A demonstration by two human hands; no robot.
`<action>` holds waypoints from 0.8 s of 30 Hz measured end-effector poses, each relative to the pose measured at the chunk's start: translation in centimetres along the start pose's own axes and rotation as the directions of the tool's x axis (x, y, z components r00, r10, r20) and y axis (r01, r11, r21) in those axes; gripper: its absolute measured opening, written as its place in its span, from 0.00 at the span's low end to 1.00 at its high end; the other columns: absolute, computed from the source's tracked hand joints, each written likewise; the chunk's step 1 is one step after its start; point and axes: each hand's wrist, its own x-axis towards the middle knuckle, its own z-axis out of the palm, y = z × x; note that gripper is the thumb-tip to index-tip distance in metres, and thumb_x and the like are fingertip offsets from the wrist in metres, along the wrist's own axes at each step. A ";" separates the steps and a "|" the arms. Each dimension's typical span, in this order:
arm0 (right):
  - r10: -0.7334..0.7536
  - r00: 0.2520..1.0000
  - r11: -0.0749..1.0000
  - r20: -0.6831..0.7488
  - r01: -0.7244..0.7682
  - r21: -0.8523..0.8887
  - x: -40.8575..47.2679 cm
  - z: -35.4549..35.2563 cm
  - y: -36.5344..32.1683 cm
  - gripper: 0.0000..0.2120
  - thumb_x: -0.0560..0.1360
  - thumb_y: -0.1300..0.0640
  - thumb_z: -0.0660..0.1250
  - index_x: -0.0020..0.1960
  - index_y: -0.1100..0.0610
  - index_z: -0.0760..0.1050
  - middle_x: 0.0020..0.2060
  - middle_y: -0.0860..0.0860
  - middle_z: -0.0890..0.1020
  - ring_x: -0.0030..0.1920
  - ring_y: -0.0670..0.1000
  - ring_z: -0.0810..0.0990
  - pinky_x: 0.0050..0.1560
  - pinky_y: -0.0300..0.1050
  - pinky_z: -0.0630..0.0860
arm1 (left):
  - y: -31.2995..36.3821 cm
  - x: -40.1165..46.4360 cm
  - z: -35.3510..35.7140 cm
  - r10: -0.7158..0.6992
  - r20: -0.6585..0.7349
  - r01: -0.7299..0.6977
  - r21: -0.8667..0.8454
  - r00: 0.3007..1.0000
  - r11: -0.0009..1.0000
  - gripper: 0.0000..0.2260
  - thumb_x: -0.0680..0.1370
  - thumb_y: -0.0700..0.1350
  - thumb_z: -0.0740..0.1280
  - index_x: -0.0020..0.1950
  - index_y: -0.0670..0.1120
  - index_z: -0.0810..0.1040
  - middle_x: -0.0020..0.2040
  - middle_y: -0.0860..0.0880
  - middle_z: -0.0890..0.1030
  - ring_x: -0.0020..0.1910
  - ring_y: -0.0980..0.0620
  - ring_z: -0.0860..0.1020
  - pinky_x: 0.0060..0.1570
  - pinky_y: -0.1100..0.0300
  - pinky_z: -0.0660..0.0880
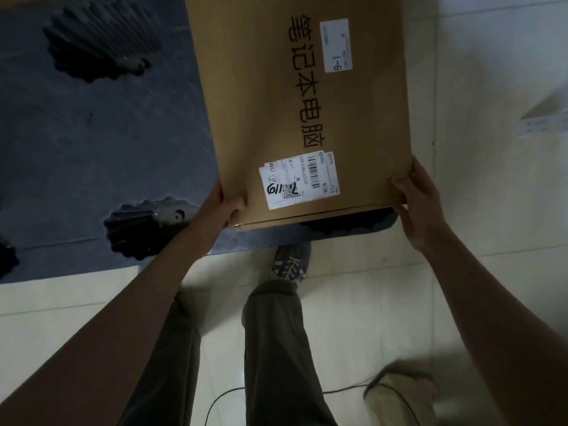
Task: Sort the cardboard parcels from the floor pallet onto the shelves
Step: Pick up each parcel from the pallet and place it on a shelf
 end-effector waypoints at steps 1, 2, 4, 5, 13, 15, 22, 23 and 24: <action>0.002 1.000 1.000 -0.024 -0.002 -0.019 0.2 0.4 0.2 0.26 0.80 0.61 0.64 0.76 0.49 0.69 0.68 0.47 0.78 0.67 0.50 0.78 0.67 0.54 0.76 | 0.0 0.3 0.1 -0.013 -0.022 0.014 0.043 1.000 0.999 0.35 0.60 0.50 0.70 0.68 0.63 0.71 0.50 0.64 0.82 0.48 0.58 0.81 0.41 0.59 0.77; 0.008 0.998 1.000 -0.058 -0.009 -0.028 0.4 0.8 0.4 0.27 0.79 0.61 0.65 0.76 0.49 0.68 0.69 0.46 0.77 0.67 0.51 0.77 0.68 0.54 0.76 | -0.1 0.4 0.2 -0.020 -0.034 0.022 0.071 0.999 0.997 0.36 0.61 0.50 0.71 0.70 0.63 0.69 0.50 0.65 0.81 0.50 0.58 0.81 0.42 0.58 0.77; 0.023 0.993 0.999 -0.114 -0.026 -0.027 0.7 1.3 0.7 0.27 0.78 0.62 0.65 0.77 0.50 0.68 0.69 0.46 0.76 0.67 0.51 0.76 0.68 0.55 0.75 | -0.1 0.4 0.4 -0.017 -0.037 0.021 0.090 0.999 0.996 0.36 0.65 0.48 0.72 0.71 0.65 0.66 0.51 0.69 0.80 0.52 0.60 0.81 0.40 0.60 0.79; 0.032 0.991 0.999 -0.133 -0.035 -0.021 0.7 1.5 0.7 0.27 0.79 0.61 0.65 0.77 0.50 0.67 0.70 0.46 0.76 0.68 0.50 0.76 0.69 0.54 0.75 | 0.0 0.3 0.5 -0.011 -0.041 0.015 0.089 0.999 0.996 0.36 0.67 0.48 0.73 0.72 0.66 0.65 0.52 0.71 0.80 0.51 0.62 0.82 0.38 0.63 0.79; 0.114 0.958 0.992 -0.263 -0.125 -0.027 -2.8 0.2 3.3 0.26 0.80 0.61 0.66 0.77 0.50 0.67 0.70 0.48 0.74 0.69 0.53 0.74 0.70 0.58 0.73 | -2.4 -2.6 2.2 -0.085 -0.025 0.087 0.122 0.996 0.989 0.41 0.74 0.41 0.76 0.79 0.57 0.56 0.66 0.53 0.77 0.63 0.49 0.77 0.48 0.55 0.76; 0.151 0.944 0.987 -0.295 -0.159 -0.006 -4.4 -0.5 4.5 0.26 0.79 0.62 0.65 0.76 0.51 0.68 0.69 0.49 0.75 0.68 0.54 0.75 0.70 0.59 0.73 | -3.7 -3.6 3.0 -0.103 -0.008 0.103 0.174 0.995 0.979 0.41 0.74 0.39 0.75 0.80 0.55 0.56 0.64 0.51 0.78 0.62 0.47 0.78 0.48 0.54 0.77; 0.143 0.915 0.987 -0.377 -0.160 -0.015 -4.6 -1.1 4.3 0.26 0.79 0.65 0.65 0.75 0.51 0.69 0.68 0.49 0.76 0.68 0.54 0.75 0.64 0.51 0.74 | -4.8 -3.7 5.0 -0.077 0.029 0.070 0.208 0.997 0.976 0.43 0.75 0.40 0.75 0.82 0.54 0.52 0.60 0.59 0.76 0.58 0.57 0.76 0.56 0.56 0.76; 0.133 0.911 0.987 -0.390 -0.157 -0.030 -4.3 -0.9 3.9 0.26 0.79 0.65 0.65 0.76 0.51 0.69 0.68 0.49 0.76 0.68 0.54 0.75 0.66 0.53 0.74 | -4.5 -3.7 5.1 -0.071 0.042 0.061 0.204 0.997 0.977 0.44 0.76 0.42 0.75 0.82 0.55 0.50 0.64 0.58 0.75 0.62 0.54 0.75 0.61 0.53 0.75; 0.128 0.906 0.986 -0.403 -0.160 -0.049 -4.1 -0.7 3.6 0.27 0.79 0.65 0.65 0.76 0.51 0.68 0.68 0.50 0.77 0.68 0.54 0.75 0.68 0.55 0.73 | -4.2 -3.7 5.0 -0.061 0.048 0.050 0.202 0.997 0.978 0.44 0.76 0.42 0.75 0.82 0.56 0.49 0.67 0.56 0.72 0.64 0.52 0.73 0.64 0.51 0.73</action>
